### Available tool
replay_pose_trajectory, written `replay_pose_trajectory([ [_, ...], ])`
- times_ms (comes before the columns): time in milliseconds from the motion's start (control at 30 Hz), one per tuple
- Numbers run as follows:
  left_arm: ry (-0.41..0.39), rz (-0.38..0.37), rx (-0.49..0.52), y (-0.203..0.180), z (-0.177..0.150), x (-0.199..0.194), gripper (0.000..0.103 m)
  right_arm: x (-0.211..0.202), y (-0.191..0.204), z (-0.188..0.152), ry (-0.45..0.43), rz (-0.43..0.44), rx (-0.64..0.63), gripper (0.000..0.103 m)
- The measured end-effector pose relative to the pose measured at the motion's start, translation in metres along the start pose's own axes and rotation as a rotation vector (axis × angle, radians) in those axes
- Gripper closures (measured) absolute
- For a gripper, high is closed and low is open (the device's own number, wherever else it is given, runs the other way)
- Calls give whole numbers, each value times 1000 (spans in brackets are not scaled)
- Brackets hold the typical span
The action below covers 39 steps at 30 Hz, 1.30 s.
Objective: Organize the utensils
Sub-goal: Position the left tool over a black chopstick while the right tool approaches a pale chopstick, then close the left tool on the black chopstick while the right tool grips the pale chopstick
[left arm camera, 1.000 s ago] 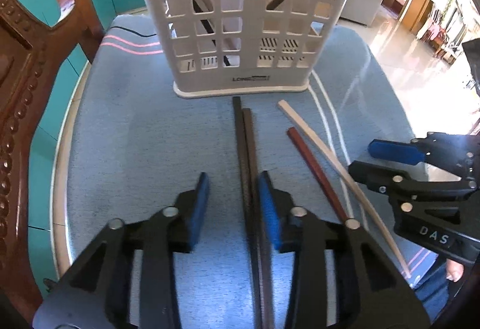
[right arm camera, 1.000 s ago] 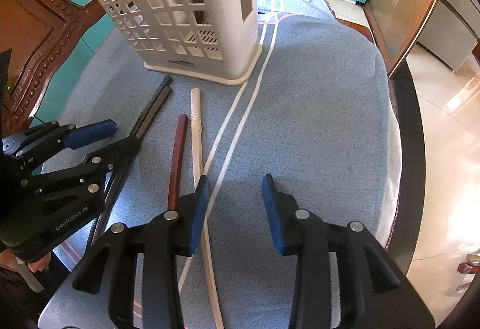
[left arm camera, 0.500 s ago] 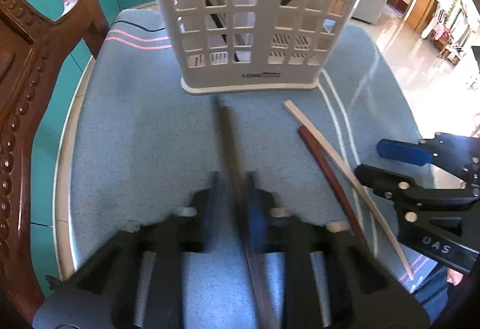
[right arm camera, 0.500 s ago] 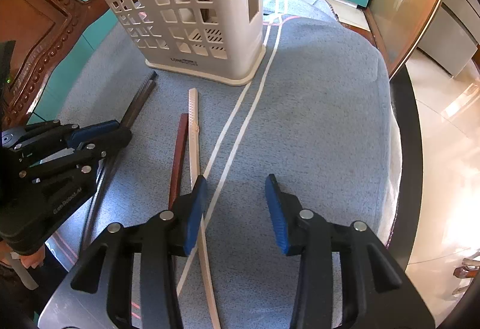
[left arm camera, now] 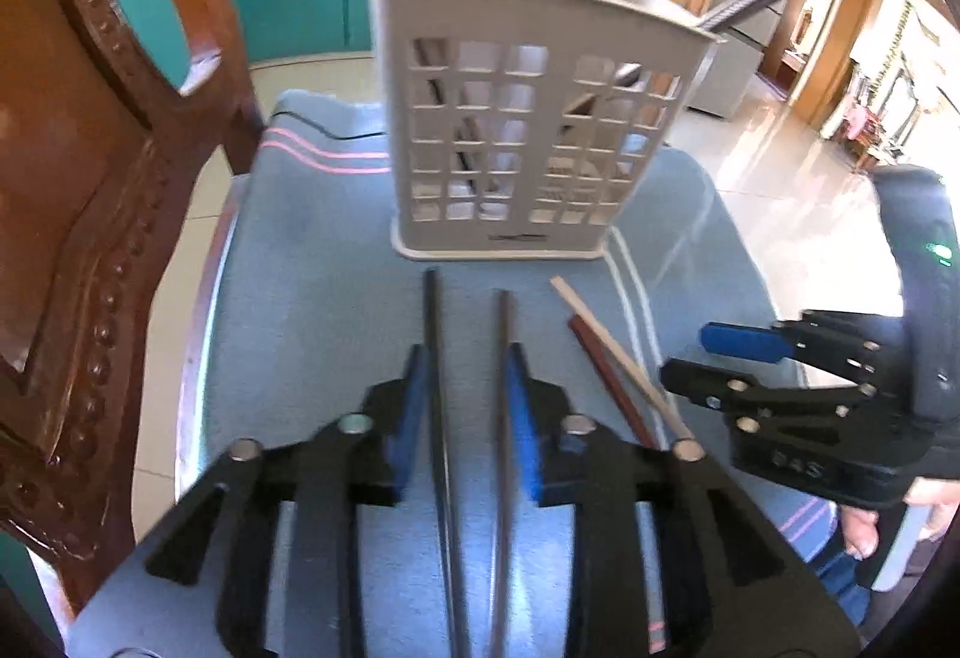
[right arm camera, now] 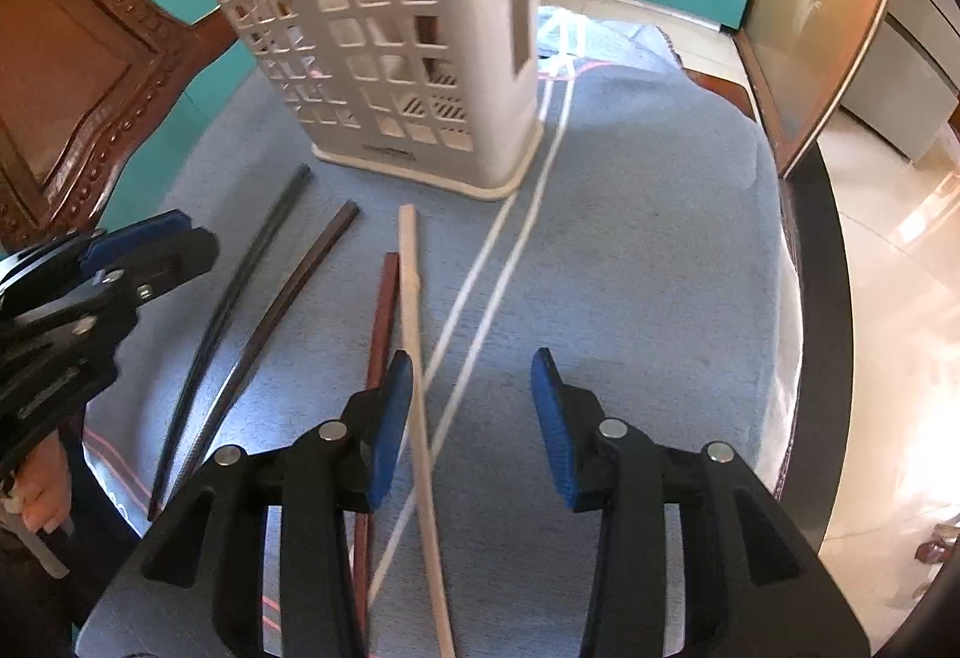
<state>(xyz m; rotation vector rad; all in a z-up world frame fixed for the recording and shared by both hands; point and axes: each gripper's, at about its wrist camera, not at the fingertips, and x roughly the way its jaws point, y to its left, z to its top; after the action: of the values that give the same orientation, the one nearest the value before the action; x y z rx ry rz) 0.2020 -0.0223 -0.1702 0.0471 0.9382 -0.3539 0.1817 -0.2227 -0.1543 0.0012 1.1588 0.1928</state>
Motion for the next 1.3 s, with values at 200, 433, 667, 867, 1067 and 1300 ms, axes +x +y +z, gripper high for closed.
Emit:
replay_pose_trajectory([
  [200,70,100,-4,5,-7,25,72,7,11,0,17,-4,-22,62],
  [433,124,94,-33,11,-10,48,69,12,26,-5,6,-69,-77,62],
  [667,123,101,-10,5,-13,46,66,5,-4,-2,75,-60,-15,92],
  [867,118,119,-24,4,-8,48,65,-7,-17,3,-18,-12,54,78],
  [1067,103,179,-11,3,5,61,65,8,-16,14,-36,-38,51,72],
  [1300,89,228,10,-10,16,66,65,21,0,15,-47,-97,-7,71],
])
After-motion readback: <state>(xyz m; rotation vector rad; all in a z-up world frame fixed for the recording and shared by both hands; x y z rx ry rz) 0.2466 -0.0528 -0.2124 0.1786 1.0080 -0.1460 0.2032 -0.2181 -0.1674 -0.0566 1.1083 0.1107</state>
